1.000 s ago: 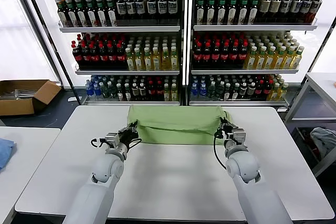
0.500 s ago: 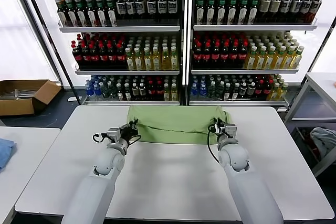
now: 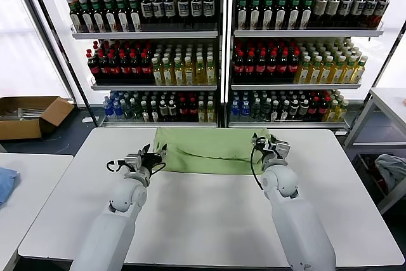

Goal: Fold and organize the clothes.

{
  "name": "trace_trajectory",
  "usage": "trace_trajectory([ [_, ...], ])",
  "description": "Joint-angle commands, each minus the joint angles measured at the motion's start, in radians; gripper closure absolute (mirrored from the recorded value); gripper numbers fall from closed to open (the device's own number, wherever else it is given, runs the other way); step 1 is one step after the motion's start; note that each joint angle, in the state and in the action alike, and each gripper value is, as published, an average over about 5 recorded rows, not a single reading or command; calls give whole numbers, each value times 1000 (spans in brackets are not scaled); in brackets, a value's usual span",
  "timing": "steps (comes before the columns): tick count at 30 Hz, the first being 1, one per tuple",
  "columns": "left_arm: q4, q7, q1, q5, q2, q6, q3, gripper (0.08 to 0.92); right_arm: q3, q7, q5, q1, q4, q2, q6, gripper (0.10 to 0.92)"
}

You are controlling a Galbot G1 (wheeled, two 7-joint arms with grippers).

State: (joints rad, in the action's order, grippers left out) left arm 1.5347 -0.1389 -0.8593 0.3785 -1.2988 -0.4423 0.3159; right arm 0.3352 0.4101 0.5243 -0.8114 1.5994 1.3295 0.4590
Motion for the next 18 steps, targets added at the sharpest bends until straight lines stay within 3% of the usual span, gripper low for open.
trace_trajectory([
  [1, 92, -12, -69, -6, 9, -28, 1, 211, 5, 40, 30, -59, 113, -36, 17, 204],
  [8, 127, -14, -123, -23, 23, -45, 11, 178, 68, -14, -36, -228, 204, -95, 46, 203],
  [18, 94, -13, -114, 0, 35, -71, -3, 177, 69, -37, -88, -267, 190, -114, 79, 203],
])
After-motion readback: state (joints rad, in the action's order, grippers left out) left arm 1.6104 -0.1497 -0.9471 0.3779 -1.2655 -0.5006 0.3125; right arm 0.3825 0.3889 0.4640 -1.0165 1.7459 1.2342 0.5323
